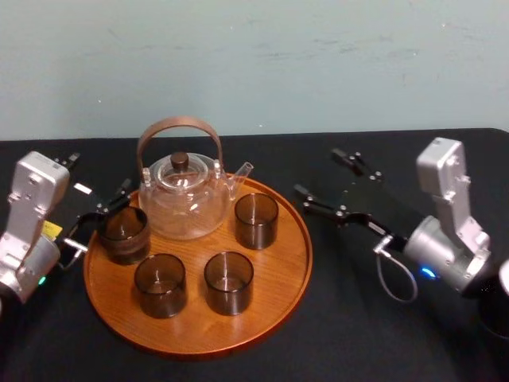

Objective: Pick up the glass from the table and place it on the tray.

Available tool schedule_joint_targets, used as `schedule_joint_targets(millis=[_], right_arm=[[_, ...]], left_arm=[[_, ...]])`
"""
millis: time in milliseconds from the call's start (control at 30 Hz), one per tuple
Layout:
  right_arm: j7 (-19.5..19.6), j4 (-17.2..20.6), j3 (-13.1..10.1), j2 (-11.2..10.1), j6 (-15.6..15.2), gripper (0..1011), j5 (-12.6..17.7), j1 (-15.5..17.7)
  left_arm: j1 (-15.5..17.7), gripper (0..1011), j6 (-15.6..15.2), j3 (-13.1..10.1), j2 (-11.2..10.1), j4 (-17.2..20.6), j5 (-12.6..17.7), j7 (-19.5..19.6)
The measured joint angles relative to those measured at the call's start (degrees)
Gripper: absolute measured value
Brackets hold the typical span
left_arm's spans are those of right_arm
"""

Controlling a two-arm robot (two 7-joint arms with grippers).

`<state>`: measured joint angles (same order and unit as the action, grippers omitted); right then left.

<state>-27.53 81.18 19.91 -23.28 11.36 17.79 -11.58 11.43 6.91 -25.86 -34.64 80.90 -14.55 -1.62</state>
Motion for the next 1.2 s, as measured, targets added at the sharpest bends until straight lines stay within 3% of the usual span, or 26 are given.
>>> schedule_joint_targets(millis=[233,533,867,1200], right_arm=[[1.99,3.21,-3.76,-2.52,0.47,1002,0.49,5.47],[3.96,5.31,-7.37,-3.8,1.16,1002,0.21,10.3],[6.05,5.73,-10.48,-3.38,1.88,1002,-1.68,13.14],[6.18,5.67,-10.46,-3.24,1.91,1002,-1.89,13.11]], left_arm=[[0.0,1001,0.0,0.0,0.0,0.0,0.0,0.0],[0.0,1001,0.0,0.0,0.0,0.0,0.0,0.0],[0.0,1001,0.0,0.0,0.0,0.0,0.0,0.0],[0.0,1001,0.0,0.0,0.0,0.0,0.0,0.0]])
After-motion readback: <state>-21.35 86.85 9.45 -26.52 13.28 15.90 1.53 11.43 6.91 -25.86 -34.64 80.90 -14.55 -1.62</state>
